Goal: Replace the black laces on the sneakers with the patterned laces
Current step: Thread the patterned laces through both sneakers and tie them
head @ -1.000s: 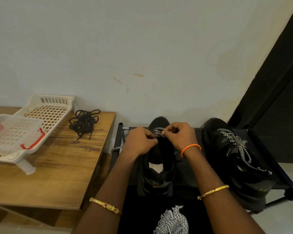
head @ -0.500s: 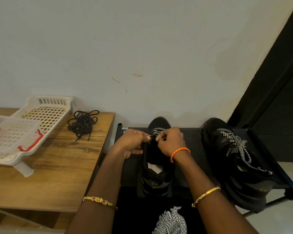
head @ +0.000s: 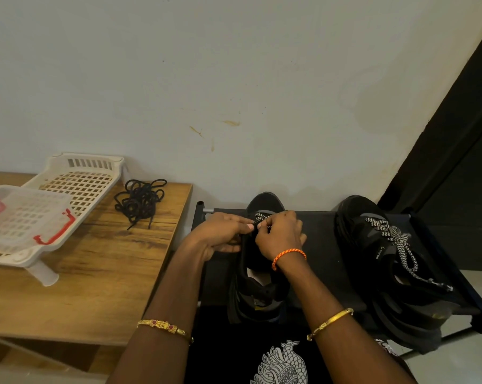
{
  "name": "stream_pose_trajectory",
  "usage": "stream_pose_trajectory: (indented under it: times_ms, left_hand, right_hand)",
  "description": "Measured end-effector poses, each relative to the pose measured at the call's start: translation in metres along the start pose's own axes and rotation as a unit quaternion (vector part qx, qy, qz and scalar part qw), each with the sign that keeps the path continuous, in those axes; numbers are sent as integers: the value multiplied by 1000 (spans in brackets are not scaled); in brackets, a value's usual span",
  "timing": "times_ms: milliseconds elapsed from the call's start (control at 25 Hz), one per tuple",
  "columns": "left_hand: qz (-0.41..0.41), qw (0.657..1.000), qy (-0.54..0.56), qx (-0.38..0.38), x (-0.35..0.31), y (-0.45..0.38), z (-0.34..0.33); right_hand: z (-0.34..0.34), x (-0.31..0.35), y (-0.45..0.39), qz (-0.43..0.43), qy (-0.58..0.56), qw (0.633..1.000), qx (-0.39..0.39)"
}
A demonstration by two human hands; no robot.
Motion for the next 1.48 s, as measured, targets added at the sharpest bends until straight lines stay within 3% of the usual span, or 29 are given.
stream_pose_trajectory:
  times_ms: [160,320,520,640,840,960,1080,1160,1240,1320,1400,1480]
  left_hand:
    - [-1,1000,27,-15,1,1,0]
    - [-34,995,9,-88,1,-3,4]
    - [-85,984,-71,-139,-13,-1,0]
    - [-87,982,-64,-158,-14,2,5]
    - [-89,971,-56,-216,-12,4,31]
    - [-91,936,6,-340,-11,17,66]
    - [-79,851,78,-512,-5,49,106]
    - [-75,821,107,-555,1,57,119]
    - [-87,837,45,-538,-6,56,114]
    - [-138,851,-115,-493,-26,51,95]
    - [-203,854,-285,-385,-44,38,58]
    - [-228,863,-368,-259,-42,24,18]
  right_hand:
    - [-4,-18,-4,-66,-128,989,-14]
    - [-11,-25,-7,-99,-219,971,-11]
    - [4,-17,-1,-53,-125,991,-10]
    - [18,-18,6,-26,-71,996,-41]
    - [22,-34,10,-78,-78,993,-41]
    - [18,-36,9,-77,-109,991,-14]
    - [15,-37,7,-83,-135,987,1]
    - [14,-37,6,-88,-141,986,7]
    - [13,-38,4,-91,-137,986,14]
    - [11,-38,2,-92,-130,987,29]
    - [10,-37,1,-93,-126,987,39]
    - [10,-36,1,-93,-124,987,47]
Point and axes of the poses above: each hand's wrist, its own y-axis away from the middle knuckle, its own z-axis out of the back of the hand, x = y × z, the point moved 9 cm from there along -y, towards the middle knuckle, and after that the axes turned 3 degrees about -x, right-handed, at the moved point
